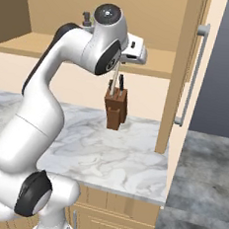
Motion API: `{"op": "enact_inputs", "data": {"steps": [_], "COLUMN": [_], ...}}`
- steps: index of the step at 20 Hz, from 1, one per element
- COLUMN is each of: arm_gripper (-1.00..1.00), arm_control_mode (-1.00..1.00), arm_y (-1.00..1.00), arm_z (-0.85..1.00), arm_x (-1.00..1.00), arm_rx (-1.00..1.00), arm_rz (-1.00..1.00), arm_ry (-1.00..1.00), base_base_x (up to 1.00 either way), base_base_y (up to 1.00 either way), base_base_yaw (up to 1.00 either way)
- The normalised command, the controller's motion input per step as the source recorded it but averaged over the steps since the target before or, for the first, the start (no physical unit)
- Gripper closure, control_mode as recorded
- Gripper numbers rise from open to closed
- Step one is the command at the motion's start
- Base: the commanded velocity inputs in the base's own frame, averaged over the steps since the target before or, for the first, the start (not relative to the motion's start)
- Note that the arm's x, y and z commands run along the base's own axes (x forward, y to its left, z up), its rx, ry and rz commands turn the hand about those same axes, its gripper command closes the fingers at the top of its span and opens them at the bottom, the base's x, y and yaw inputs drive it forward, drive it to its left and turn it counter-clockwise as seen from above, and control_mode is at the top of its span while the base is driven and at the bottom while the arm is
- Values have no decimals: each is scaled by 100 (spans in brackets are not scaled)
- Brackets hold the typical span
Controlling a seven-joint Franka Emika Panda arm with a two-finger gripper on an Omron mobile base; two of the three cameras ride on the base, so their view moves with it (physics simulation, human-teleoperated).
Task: Pick up the dish brush and soap dispenser from the sink, and place them back in the cabinet, and close the cabinet doors.
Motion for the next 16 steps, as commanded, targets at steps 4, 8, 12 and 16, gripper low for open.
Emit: {"op": "enact_inputs", "data": {"steps": [4,8,12,16], "arm_gripper": [100,100,100,100], "arm_control_mode": [-100,-100,-100,-100], "arm_y": [0,-2,-1,-2], "arm_z": [27,9,2,0], "arm_x": [45,35,36,34], "arm_rx": [2,0,0,0], "arm_rz": [0,0,0,0], "arm_ry": [0,-1,-4,-7], "base_base_x": [0,0,0,0], "base_base_y": [0,0,0,0], "base_base_yaw": [0,0,0,0]}}
